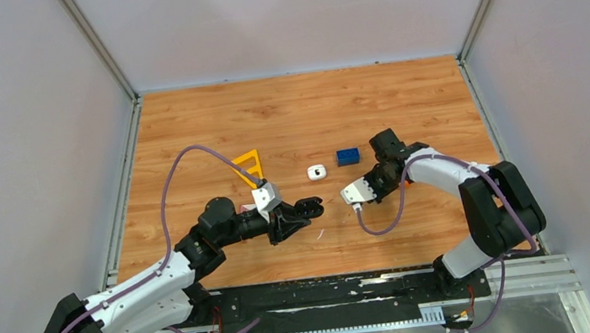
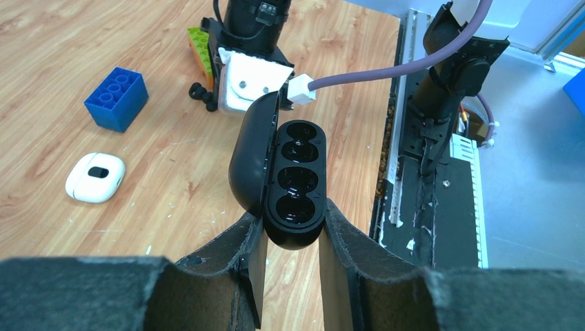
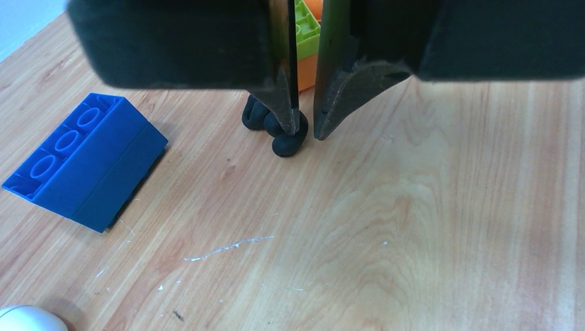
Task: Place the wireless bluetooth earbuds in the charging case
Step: Pick up the left earbud from the center of the board.
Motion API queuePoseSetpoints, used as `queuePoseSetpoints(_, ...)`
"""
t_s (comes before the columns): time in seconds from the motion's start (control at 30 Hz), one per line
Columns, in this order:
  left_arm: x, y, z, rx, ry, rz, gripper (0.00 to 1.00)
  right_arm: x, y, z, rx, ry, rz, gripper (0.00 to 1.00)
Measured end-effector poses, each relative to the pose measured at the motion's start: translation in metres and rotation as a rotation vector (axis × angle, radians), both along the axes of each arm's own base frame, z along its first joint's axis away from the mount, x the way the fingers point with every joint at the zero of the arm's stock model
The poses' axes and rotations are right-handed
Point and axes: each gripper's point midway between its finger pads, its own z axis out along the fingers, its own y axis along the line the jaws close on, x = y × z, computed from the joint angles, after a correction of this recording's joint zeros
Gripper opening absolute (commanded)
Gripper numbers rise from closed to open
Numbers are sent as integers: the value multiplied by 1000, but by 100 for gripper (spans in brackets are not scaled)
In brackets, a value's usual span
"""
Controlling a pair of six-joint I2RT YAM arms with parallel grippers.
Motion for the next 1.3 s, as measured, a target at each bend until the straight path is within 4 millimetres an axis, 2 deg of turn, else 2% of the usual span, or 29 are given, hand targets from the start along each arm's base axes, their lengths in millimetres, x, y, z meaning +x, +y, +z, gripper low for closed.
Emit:
queuePoseSetpoints(0.4, 0, 0, -1, 4, 4, 0, 0, 13, 5, 3, 21, -35, -30, 15)
queuePoseSetpoints(0.73, 0, 0, -3, 10, 9, 0, 0, 25, 8, 11, 36, -56, -63, 3)
queuePoseSetpoints(0.9, 1, -1, -4, 11, 10, 0, 0, 32, 16, 41, 83, -18, -139, 2)
queuePoseSetpoints(1.0, 0, -1, -4, 13, 12, -3, 0, 23, 21, 63, 127, 30, -182, 2)
queuePoseSetpoints(1.17, -1, -3, -2, 13, 11, -18, 0, -11, 30, 108, 225, 168, -254, 3)
queuePoseSetpoints(1.3, -2, -3, -1, 16, -1, -29, 0, -49, 43, 146, 309, 316, -285, 4)
